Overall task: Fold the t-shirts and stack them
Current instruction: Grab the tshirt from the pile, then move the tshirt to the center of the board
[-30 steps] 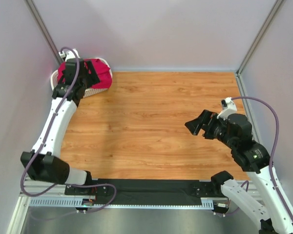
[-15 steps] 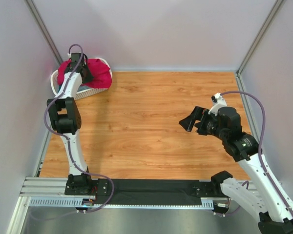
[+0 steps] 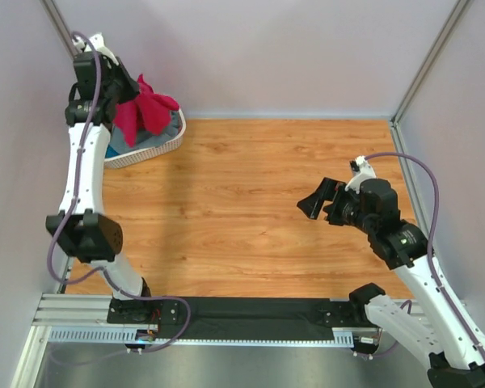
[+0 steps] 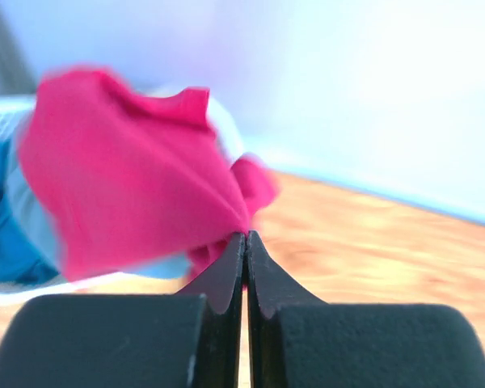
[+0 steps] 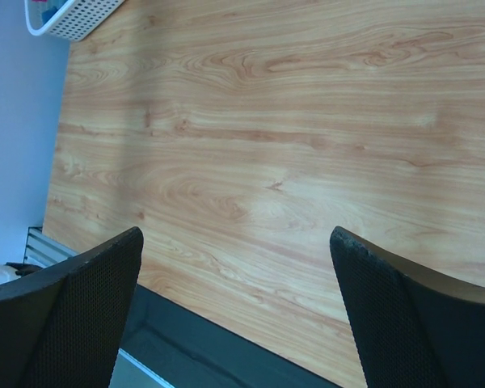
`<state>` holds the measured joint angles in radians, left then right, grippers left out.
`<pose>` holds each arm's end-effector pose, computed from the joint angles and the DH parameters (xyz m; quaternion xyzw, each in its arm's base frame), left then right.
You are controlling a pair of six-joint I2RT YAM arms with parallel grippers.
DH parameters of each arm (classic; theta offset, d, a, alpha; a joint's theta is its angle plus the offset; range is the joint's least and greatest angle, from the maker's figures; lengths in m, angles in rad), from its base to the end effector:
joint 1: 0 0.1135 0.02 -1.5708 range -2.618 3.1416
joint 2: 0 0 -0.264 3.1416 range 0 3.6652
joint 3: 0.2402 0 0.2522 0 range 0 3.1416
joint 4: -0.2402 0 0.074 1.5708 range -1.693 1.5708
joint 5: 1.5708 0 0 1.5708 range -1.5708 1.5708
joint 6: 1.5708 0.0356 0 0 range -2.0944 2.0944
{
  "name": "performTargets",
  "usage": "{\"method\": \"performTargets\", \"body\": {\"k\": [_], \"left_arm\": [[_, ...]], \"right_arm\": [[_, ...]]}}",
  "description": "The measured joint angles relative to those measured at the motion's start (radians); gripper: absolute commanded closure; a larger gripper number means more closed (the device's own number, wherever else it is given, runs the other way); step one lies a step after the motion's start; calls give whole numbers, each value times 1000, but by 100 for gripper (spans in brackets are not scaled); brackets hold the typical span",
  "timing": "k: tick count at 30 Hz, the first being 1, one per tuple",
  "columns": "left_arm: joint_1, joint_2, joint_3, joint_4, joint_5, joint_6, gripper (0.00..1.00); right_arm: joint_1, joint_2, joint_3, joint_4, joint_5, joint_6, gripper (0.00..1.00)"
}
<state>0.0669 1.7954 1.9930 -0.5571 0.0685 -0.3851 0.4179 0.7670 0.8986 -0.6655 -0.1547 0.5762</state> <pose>0.4090 0.0250 0.4393 -0.1651 0.8051 -0.1179 0.5573 0.1430 0.0695 0.3328 0.0303 0.8663 0.2946 0.4023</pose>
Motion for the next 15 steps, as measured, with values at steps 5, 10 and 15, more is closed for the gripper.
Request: {"method": "performTargets", "body": {"k": [5, 10, 15], "left_arm": [[-86, -273, -31, 40, 148, -50, 100], [-320, -603, -344, 110, 285, -111, 100], [-549, -916, -992, 261, 332, -249, 100]], "right_arm": [[0, -26, 21, -63, 56, 0, 0], [0, -51, 49, -129, 98, -1, 1], [0, -94, 56, -206, 129, -1, 4]]}}
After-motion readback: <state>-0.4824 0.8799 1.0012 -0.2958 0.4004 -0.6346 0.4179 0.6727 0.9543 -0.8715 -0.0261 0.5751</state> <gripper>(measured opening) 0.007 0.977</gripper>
